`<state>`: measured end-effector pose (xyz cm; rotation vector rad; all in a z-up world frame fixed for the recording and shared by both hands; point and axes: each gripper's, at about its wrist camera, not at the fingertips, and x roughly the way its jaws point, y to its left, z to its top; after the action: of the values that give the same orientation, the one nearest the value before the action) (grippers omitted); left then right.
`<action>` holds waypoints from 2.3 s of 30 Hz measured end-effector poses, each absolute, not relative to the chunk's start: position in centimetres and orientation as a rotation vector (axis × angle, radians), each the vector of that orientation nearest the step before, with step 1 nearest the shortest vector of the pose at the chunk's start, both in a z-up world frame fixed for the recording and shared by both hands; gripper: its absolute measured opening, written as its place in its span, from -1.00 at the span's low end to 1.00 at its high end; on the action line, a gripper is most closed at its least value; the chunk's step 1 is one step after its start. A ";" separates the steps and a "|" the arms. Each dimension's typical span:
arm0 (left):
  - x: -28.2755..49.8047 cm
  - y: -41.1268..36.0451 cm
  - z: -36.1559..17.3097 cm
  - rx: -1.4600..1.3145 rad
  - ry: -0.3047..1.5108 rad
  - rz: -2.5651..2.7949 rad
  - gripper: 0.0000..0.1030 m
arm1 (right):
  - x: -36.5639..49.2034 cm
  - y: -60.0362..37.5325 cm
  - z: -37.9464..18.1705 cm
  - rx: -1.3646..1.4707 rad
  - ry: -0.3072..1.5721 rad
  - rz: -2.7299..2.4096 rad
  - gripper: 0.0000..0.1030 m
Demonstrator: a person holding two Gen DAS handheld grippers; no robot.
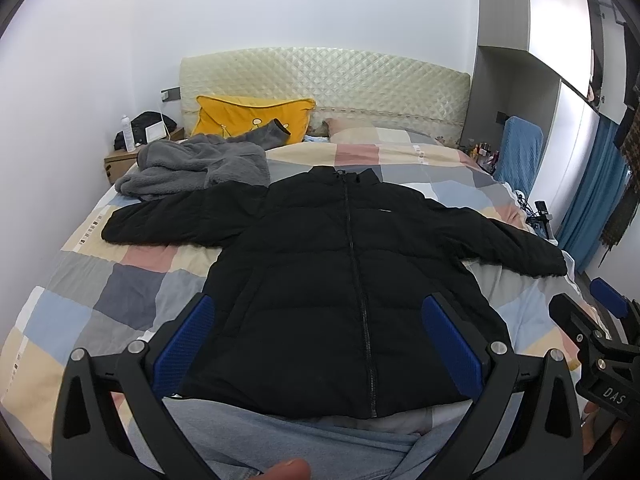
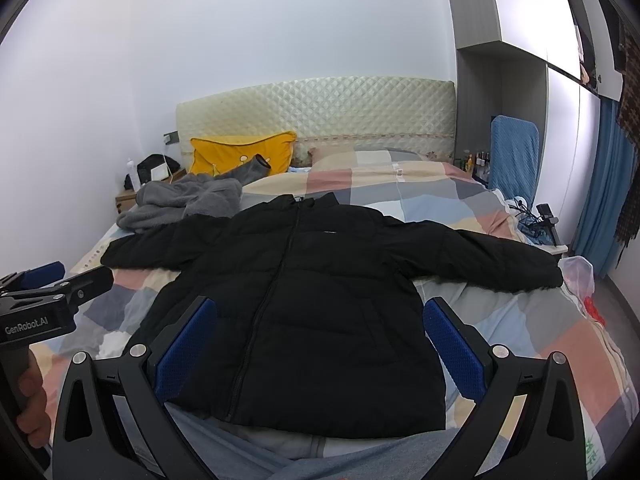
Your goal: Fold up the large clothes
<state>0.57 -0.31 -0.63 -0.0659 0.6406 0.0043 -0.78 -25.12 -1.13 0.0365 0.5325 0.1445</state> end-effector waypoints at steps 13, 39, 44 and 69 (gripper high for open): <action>0.9 -0.1 -0.6 -0.059 0.645 -0.002 1.00 | -0.6 -25.0 -1.0 0.038 0.532 0.140 1.00; 2.7 -1.9 -1.0 0.002 0.669 0.051 1.00 | 1.5 -29.1 -0.9 0.085 0.551 0.072 1.00; 3.3 -1.8 -0.8 -0.032 0.663 0.016 1.00 | 1.8 -31.4 -0.2 0.067 0.530 0.013 1.00; 14.2 -12.8 7.1 0.037 0.532 -0.196 1.00 | 9.3 -51.0 0.6 0.113 0.549 -0.181 1.00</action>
<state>14.22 -12.78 7.11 0.0366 0.5324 -0.1960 9.34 -51.02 0.56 0.1127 0.5490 -0.1809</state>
